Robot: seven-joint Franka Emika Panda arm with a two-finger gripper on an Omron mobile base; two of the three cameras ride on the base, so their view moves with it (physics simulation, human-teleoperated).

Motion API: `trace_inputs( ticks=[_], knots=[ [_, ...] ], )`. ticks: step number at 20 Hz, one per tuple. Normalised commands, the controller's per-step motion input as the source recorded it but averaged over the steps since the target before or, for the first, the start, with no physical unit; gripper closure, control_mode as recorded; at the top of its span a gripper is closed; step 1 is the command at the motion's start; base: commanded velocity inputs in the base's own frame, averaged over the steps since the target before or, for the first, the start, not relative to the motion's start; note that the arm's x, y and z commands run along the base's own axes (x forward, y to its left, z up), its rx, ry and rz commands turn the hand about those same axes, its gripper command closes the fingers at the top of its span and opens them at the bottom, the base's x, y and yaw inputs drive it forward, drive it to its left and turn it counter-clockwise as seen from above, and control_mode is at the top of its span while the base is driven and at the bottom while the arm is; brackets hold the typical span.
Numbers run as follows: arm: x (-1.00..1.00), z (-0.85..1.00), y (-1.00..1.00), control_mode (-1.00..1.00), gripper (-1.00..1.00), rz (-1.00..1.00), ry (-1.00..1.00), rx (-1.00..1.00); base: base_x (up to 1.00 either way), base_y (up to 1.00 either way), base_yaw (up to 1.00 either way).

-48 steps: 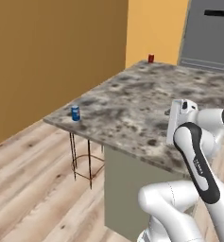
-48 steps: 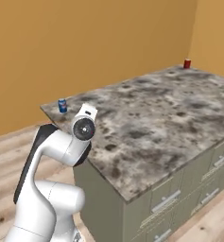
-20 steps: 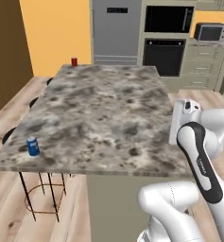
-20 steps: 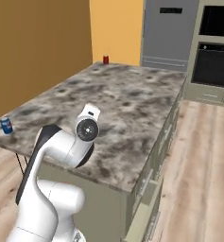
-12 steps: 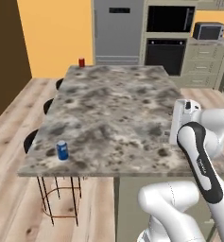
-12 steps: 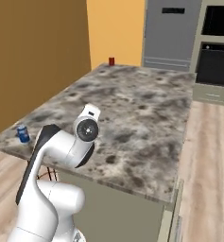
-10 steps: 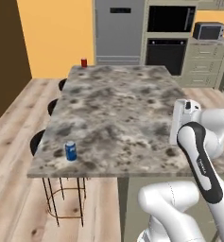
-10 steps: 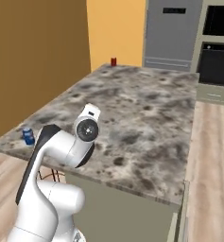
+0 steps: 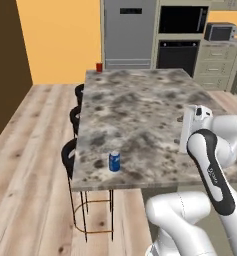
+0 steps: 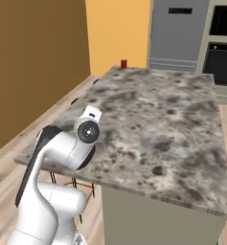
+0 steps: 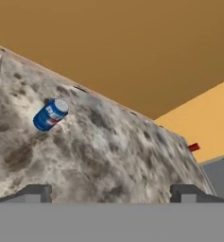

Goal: Four empty soda cans are scattered around the kitchen. Gather all the cans and cluster them next to the stove for recycling.

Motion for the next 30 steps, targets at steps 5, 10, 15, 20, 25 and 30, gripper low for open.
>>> trace_inputs(
  ticks=[5, 10, 15, 20, 25, 30],
  knots=[
    [0.0, 0.0, 0.0, 1.0, -1.0, 0.0, 0.0, 0.0, 0.0, 0.63, -0.15],
    [0.0, 0.0, 0.0, 1.0, -1.0, 0.0, 0.0, 0.0, 0.0, 0.49, -0.13],
    [0.0, 0.0, -0.01, -1.0, -1.0, 0.0, 0.0, 0.0, 0.0, 0.11, -0.03],
    [0.01, -0.03, -0.04, -1.0, -1.0, 0.12, 0.11, 0.0, 0.0, 0.0, 0.0],
    [0.01, -0.04, -0.04, -1.0, -1.0, 0.21, 0.26, -0.01, 0.0, 0.0, 0.0],
    [-0.03, -0.1, -0.19, -1.0, -1.0, 0.23, 0.15, 0.04, 0.0, 0.0, 0.0]
  ],
)
